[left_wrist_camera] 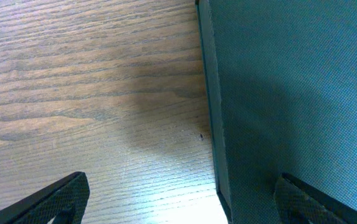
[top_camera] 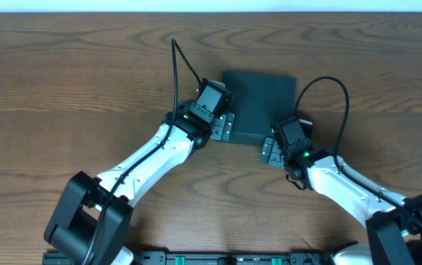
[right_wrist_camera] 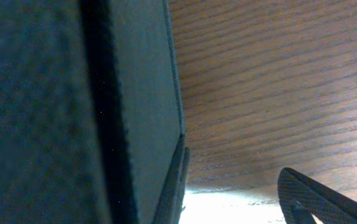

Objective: Pack container

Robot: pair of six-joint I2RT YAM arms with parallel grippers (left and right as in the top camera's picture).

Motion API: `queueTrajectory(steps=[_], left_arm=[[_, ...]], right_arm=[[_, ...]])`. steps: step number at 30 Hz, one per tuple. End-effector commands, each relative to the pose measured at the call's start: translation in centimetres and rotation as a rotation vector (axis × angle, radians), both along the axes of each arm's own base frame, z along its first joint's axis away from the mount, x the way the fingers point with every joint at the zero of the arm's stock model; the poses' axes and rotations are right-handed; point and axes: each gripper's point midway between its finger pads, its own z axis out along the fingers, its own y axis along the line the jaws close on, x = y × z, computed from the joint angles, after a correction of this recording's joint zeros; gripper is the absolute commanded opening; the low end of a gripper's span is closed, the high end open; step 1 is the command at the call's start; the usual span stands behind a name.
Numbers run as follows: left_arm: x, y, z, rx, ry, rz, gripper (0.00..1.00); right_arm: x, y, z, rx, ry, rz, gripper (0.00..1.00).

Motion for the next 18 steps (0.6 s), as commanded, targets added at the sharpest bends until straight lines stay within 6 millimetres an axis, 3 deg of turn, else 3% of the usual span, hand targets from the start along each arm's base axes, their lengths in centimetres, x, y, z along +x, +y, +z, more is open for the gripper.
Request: queueTrajectory(steps=[1, 5, 14, 18], left_arm=[[-0.6, 0.7, -1.7, 0.048, 0.051, -0.013, 0.96], [-0.6, 0.7, -1.7, 0.049, 0.052, -0.013, 0.96], [-0.8, 0.9, -1.8, 0.055, 0.062, -0.013, 0.96], [-0.8, 0.9, -1.8, 0.055, 0.062, -0.013, 0.96]], right_arm=[[0.0, 0.0, -0.1, 0.017, 0.007, 0.004, 0.99], [0.1, 1.3, 1.7, 0.089, -0.007, 0.037, 0.99], [0.2, 3.0, 10.2, 0.196, -0.225, 0.122, 0.99], [0.8, 2.0, 10.6, 0.146, -0.260, 0.097, 0.99]])
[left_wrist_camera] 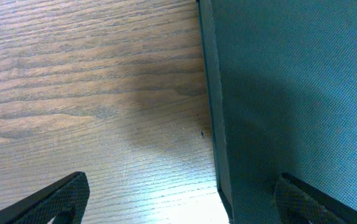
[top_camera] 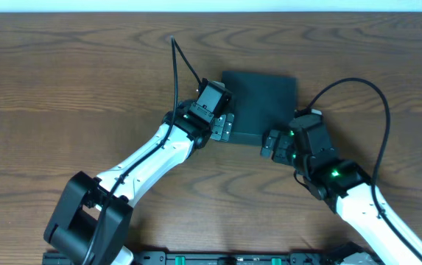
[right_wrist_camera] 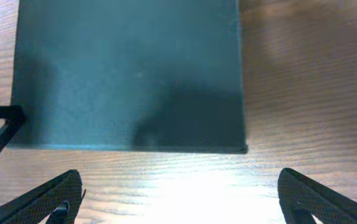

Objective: Pack container

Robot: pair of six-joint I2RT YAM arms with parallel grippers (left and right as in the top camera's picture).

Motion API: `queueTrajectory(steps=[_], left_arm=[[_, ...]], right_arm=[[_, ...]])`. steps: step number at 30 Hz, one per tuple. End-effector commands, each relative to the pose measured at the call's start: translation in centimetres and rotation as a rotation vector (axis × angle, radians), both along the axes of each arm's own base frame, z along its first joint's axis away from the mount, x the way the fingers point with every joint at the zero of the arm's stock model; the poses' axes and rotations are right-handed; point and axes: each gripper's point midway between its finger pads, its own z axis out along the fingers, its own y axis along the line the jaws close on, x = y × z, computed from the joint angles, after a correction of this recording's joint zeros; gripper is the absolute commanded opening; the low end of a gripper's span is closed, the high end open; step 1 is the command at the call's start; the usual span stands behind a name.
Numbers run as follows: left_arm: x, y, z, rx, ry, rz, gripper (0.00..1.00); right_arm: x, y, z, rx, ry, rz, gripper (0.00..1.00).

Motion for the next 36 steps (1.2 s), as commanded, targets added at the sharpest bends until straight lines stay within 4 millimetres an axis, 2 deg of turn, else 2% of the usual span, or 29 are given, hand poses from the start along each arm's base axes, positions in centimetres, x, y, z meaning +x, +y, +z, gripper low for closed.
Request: queueTrajectory(steps=[1, 7, 9, 13, 17, 21, 32, 34, 36], left_arm=[[-0.7, 0.8, -1.8, 0.050, 0.056, -0.014, 0.96], [-0.8, 0.9, -1.9, 0.054, 0.061, -0.014, 0.96], [-0.9, 0.9, -1.9, 0.056, 0.064, -0.014, 0.96], [-0.8, 0.9, -1.9, 0.053, 0.063, -0.006, 0.96], [-0.7, 1.2, -1.9, 0.053, 0.063, 0.004, 0.96], [-0.7, 1.2, -1.9, 0.054, 0.064, 0.004, 0.96], [-0.7, 1.3, -1.8, 0.059, 0.058, 0.007, 0.96], [-0.4, 1.4, -1.0, 0.055, 0.036, 0.012, 0.96], [0.2, 1.7, 1.0, 0.054, -0.025, 0.031, 0.96]], right_arm=[[0.7, -0.2, 0.5, -0.046, -0.036, 0.016, 0.99], [2.5, 1.2, 2.6, -0.021, -0.147, 0.083, 0.99], [2.8, 1.0, 2.7, -0.019, -0.154, 0.074, 0.99], [3.5, -0.4, 1.1, -0.045, -0.111, 0.032, 0.99], [4.1, -1.6, -1.9, -0.093, -0.038, 0.010, 0.99], [4.2, -2.1, -4.0, -0.113, 0.019, -0.002, 0.99], [3.4, -3.8, -5.0, -0.196, 0.065, -0.043, 0.99], [3.3, -3.9, -5.0, -0.199, 0.068, -0.044, 0.99], [3.3, -3.9, -4.9, -0.197, 0.064, -0.044, 0.99]])
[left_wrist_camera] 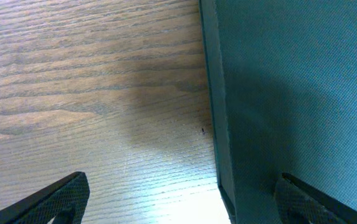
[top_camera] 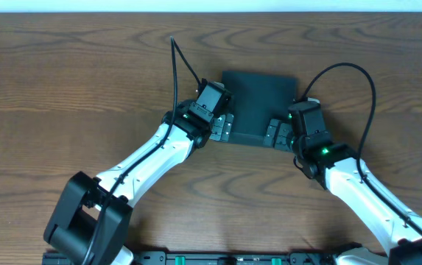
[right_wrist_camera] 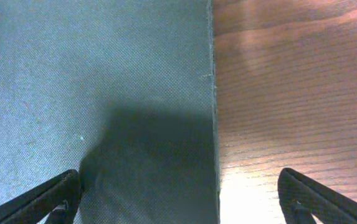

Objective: Pack container

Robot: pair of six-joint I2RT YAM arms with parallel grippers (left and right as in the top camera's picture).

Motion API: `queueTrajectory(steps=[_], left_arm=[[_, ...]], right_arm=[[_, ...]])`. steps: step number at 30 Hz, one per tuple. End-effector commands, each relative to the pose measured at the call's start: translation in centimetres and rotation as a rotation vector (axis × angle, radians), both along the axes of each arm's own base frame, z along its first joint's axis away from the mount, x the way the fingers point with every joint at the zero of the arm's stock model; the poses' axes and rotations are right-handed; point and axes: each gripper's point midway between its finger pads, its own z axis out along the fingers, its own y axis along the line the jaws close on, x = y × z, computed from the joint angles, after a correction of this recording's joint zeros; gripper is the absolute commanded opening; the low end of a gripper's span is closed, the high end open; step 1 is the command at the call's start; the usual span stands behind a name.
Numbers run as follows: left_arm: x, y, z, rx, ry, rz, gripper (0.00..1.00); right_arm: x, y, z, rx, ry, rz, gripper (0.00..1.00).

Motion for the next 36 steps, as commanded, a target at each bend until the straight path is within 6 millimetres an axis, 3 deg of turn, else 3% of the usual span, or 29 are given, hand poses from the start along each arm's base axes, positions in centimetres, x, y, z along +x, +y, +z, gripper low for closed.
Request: queueTrajectory(steps=[1, 3, 7, 11, 14, 18, 23, 29, 32, 36], left_arm=[[0.7, 1.6, 2.0, 0.050, -0.066, 0.033, 0.96], [1.5, 2.3, 5.8, 0.048, -0.169, 0.059, 0.96], [1.4, 2.8, 10.8, 0.019, -0.285, 0.046, 0.96], [0.5, 4.6, 14.8, 0.026, -0.381, 0.076, 0.96], [-1.0, 6.7, 16.6, 0.097, -0.410, 0.077, 0.96], [-4.9, 10.5, 16.8, 0.234, -0.336, 0.070, 0.96], [-8.9, 13.1, 17.1, 0.228, -0.274, 0.108, 0.95], [-13.7, 14.6, 18.6, 0.119, -0.288, 0.063, 0.95], [-15.8, 15.9, 18.0, 0.064, -0.287, 0.119, 0.95], [-18.1, 15.6, 16.2, -0.054, -0.286, 0.090, 0.95]], right_arm=[[-0.5, -1.9, -1.2, -0.092, 0.031, -0.036, 0.99], [-0.3, -1.9, -0.5, -0.085, 0.015, -0.037, 0.99], [-0.2, -1.8, 2.0, -0.068, -0.034, -0.038, 0.99], [-0.8, -2.4, 5.8, -0.066, -0.098, -0.054, 0.99], [-1.9, -2.8, 9.1, -0.056, -0.167, -0.038, 0.99], [-5.6, -4.3, 12.1, -0.061, -0.217, -0.028, 0.99], [-9.6, -5.9, 12.1, -0.098, -0.164, -0.021, 0.99], [-12.9, -6.3, 12.2, -0.072, -0.149, -0.015, 0.99], [-14.1, -6.3, 13.1, -0.039, -0.193, -0.009, 0.99], [-15.9, -6.7, 13.5, -0.012, -0.222, -0.009, 0.99]])
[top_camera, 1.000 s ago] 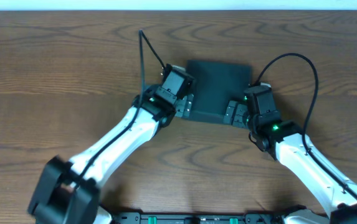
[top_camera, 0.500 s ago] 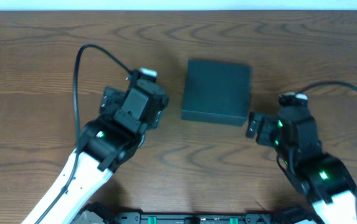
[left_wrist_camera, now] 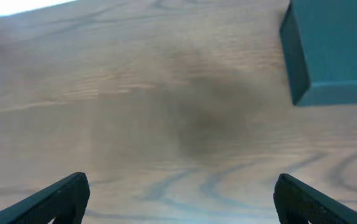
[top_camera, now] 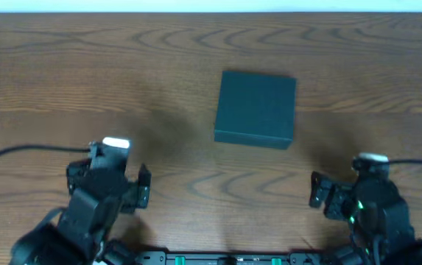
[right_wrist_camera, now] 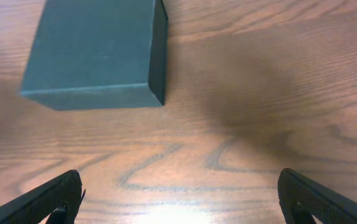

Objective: Pack container

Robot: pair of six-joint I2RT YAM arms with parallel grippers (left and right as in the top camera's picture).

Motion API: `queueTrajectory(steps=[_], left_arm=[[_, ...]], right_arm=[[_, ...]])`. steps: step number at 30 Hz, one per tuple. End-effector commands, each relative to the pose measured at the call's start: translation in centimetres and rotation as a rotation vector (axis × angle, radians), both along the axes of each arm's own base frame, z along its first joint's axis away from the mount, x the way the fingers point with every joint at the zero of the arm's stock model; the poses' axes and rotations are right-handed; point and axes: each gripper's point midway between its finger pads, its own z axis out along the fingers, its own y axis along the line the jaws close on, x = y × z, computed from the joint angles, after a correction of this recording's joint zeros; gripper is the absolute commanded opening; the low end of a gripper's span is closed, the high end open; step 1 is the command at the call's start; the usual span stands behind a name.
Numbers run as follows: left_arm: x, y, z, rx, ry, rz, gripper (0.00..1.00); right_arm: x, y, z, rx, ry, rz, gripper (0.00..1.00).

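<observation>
A dark green closed box (top_camera: pixel 256 109) sits alone on the wooden table, a little right of centre. It shows at the upper right of the left wrist view (left_wrist_camera: pixel 334 50) and at the upper left of the right wrist view (right_wrist_camera: pixel 97 53). My left gripper (top_camera: pixel 133 188) is pulled back to the near left edge, open and empty (left_wrist_camera: pixel 178 199). My right gripper (top_camera: pixel 319 193) is back at the near right edge, open too, with only bare wood between its fingers (right_wrist_camera: pixel 181 199).
The brown wooden table (top_camera: pixel 85 81) runs to a pale far edge at the top of the overhead view. A black rail (top_camera: pixel 233 258) lies along the near edge between the two arm bases.
Both arms have drawn back from the box to the near edge of the table, left arm to the left, right arm to the right. The box stays where it was, closed.
First both open grippers flanked the box's near corners, the right one low against its side. The right gripper then stood back from the front edge, then over the box's right part. Now both arms are withdrawn and the box stands alone.
</observation>
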Motion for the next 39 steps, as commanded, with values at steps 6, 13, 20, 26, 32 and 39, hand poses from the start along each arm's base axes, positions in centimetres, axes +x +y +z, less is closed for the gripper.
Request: queueTrajectory(steps=[6, 13, 20, 26, 32, 39], left_arm=[[-0.6, -0.7, -1.7, -0.186, -0.085, 0.013, 0.95], [-0.4, -0.5, -1.4, -0.183, -0.106, 0.028, 0.95], [-1.0, -0.1, -2.4, -0.151, -0.060, 0.030, 0.95], [-1.9, 0.5, -3.5, -0.114, -0.008, 0.033, 0.95], [-2.1, 0.7, -3.8, -0.104, 0.007, 0.034, 0.95], [-2.1, 0.7, -3.8, -0.104, 0.007, 0.034, 0.96]], right_arm=[[-0.7, 0.0, 0.8, 0.071, -0.037, -0.034, 0.99], [-2.2, 0.2, -0.7, 0.100, 0.058, -0.039, 0.99], [-2.4, 0.1, -0.9, 0.095, 0.069, -0.040, 0.99], [-2.4, 0.1, -0.9, 0.095, 0.069, -0.040, 0.99], [-2.4, 0.1, -0.9, 0.095, 0.069, -0.040, 0.99], [-3.0, -2.6, 0.1, 0.017, -0.033, -0.095, 0.99]])
